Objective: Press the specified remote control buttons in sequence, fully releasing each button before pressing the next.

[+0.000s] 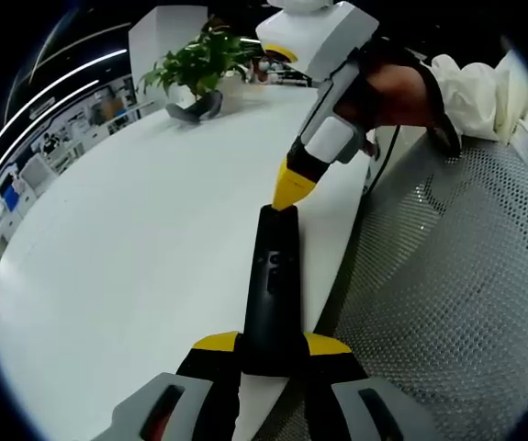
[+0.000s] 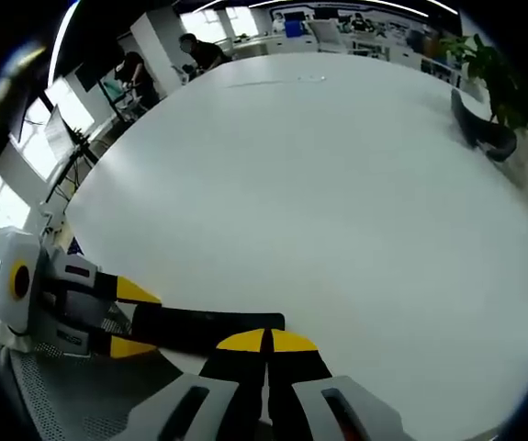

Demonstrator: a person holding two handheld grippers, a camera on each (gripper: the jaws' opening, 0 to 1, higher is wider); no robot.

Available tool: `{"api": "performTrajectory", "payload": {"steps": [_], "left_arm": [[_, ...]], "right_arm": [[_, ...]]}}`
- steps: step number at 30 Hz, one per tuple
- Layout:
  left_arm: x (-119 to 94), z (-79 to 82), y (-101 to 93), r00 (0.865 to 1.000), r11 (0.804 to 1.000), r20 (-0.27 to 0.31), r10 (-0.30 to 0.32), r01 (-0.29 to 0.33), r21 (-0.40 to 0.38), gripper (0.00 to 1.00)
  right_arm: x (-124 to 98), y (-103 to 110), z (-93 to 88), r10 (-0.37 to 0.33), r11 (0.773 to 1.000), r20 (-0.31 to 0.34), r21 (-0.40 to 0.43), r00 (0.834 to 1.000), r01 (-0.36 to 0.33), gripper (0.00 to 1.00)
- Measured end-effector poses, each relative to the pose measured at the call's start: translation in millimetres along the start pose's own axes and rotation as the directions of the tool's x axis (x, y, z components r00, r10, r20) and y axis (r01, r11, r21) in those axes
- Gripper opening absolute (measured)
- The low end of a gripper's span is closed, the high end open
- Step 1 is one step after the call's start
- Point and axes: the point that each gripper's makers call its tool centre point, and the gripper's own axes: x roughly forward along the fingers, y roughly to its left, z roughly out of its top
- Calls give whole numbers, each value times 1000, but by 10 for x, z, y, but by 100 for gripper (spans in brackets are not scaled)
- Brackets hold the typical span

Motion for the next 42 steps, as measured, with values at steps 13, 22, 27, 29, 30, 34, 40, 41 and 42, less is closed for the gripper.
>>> {"api": "performTrajectory", "payload": {"steps": [13,22,27,29,30,34,40,41,42], "left_arm": [[-3,-1,-3,1000,1000,0,1,-1,-1,24],[-3,5,-3,1000,1000,1,0,0,-1,24],[-1,8,-2,1000,1000,0,0,0,-1,24],[0,8,-2,1000,1000,0,1,-1,-1,24],[0,8,-2,1000,1000,0,1,-1,-1,24],[2,7,-1,1000,1000,0,0,0,-1,24],[5,6,0,1000,1000,0,0,0,-1,24],[5,6,0,1000,1000,0,0,0,-1,24],[5,6,0,1000,1000,0,0,0,-1,24]], "right_arm": [[-10,77,41,29,999,10,-15,1000,-29,0],[35,138,8,32,996,-11,-79,999,-33,0],[38,125,14,28,996,-6,-89,1000,-28,0],[39,120,14,29,997,-4,-78,1000,-29,0],[37,121,15,30,997,-4,-76,1000,-30,0],[36,121,14,35,997,-2,-65,999,-35,0],[37,116,15,44,998,3,-44,999,-44,0],[38,114,16,46,998,3,-39,999,-46,0],[39,113,17,50,998,4,-31,999,-50,0]]}}
